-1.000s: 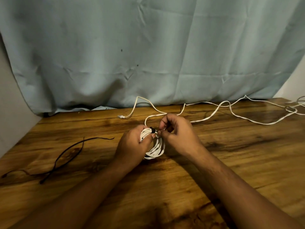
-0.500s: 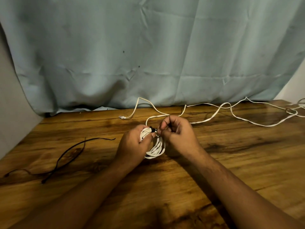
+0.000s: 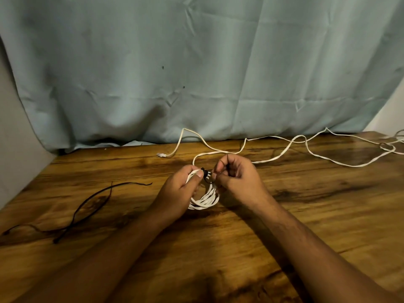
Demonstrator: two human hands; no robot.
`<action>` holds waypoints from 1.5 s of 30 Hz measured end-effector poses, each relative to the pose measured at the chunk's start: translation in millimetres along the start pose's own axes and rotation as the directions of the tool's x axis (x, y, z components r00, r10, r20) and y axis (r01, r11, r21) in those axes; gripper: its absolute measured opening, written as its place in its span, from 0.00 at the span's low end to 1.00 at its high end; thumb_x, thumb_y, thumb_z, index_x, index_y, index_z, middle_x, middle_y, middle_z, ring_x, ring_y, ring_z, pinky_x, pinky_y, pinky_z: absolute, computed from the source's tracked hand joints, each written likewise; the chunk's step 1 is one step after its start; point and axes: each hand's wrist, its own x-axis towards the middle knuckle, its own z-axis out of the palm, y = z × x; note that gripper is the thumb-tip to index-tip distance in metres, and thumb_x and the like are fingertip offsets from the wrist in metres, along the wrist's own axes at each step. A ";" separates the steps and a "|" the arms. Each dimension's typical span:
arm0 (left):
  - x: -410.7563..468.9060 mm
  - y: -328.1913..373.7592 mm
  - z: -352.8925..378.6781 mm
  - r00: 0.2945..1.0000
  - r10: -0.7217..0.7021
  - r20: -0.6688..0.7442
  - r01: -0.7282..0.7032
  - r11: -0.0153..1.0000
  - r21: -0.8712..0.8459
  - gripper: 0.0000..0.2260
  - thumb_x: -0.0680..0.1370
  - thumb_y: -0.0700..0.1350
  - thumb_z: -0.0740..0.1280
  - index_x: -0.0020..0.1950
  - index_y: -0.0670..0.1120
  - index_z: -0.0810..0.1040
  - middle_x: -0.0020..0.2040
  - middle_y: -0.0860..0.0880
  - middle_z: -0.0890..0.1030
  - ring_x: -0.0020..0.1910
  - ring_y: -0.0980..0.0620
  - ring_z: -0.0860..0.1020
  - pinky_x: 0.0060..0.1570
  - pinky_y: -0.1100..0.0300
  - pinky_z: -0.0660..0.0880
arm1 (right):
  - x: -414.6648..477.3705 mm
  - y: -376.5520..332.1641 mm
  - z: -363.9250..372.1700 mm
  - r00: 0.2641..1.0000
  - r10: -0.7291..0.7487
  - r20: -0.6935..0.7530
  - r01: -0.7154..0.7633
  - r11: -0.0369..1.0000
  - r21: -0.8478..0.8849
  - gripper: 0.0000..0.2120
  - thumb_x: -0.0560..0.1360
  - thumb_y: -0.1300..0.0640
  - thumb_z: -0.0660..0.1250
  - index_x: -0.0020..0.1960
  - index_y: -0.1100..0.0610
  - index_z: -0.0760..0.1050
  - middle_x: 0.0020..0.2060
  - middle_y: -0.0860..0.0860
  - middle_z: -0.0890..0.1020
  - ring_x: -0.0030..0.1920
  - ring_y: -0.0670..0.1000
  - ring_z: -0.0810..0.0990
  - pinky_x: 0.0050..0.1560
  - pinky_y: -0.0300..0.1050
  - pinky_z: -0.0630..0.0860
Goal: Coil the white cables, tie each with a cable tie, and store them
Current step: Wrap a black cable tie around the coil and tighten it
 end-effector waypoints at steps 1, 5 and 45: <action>0.5 -1.1 -0.2 1.000 -0.006 -0.010 0.006 1.000 0.002 0.08 0.85 0.50 0.62 0.53 0.53 0.80 0.38 0.55 0.80 0.38 0.58 0.78 0.42 0.58 0.76 | -0.5 0.1 0.9 1.000 -0.002 -0.009 0.002 1.000 -0.003 0.15 0.74 0.76 0.67 0.43 0.56 0.75 0.37 0.62 0.82 0.35 0.59 0.78 0.40 0.65 0.80; 0.5 -3.8 -1.6 0.998 -0.044 -0.047 0.040 0.996 -0.082 0.08 0.83 0.49 0.65 0.58 0.51 0.83 0.42 0.50 0.85 0.41 0.56 0.83 0.38 0.61 0.79 | -1.7 -0.9 5.7 0.998 -0.027 -0.052 0.025 0.999 -0.048 0.15 0.71 0.70 0.71 0.40 0.50 0.77 0.40 0.66 0.82 0.37 0.58 0.78 0.41 0.68 0.80; 5.2 -5.7 -4.9 0.982 -0.174 0.069 0.186 0.871 -0.455 0.10 0.84 0.42 0.64 0.60 0.41 0.82 0.48 0.43 0.86 0.40 0.52 0.83 0.38 0.58 0.83 | -8.7 -5.6 7.3 0.933 -0.358 0.042 0.308 0.730 -0.610 0.04 0.76 0.58 0.75 0.50 0.55 0.83 0.46 0.46 0.79 0.47 0.46 0.79 0.49 0.51 0.81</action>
